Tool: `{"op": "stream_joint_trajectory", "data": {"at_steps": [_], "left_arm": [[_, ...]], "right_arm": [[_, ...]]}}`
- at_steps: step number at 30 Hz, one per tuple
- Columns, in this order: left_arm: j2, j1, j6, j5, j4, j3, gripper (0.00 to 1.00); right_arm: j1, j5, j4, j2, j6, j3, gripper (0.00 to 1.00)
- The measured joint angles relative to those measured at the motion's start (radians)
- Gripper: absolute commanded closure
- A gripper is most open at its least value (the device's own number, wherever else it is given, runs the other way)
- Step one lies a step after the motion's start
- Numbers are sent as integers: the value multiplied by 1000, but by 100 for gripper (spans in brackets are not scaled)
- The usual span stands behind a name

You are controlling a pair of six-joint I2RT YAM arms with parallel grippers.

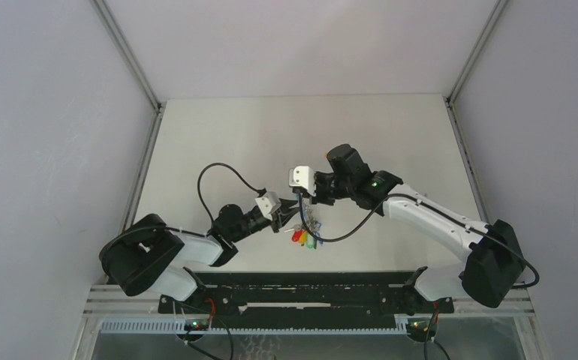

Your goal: Put the keys on the keyring

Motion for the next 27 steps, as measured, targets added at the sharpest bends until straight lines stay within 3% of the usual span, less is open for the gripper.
{"op": "stream_joint_trajectory", "data": {"at_steps": [19,27], "left_arm": [[-49,-2,-2,6,-51,5,61],[-51,-12,-3,6,-53,5,64]], "right_arm": [[33,23,-29,0,-21,1,100],[47,28,-29,0,-19,1,100]]}}
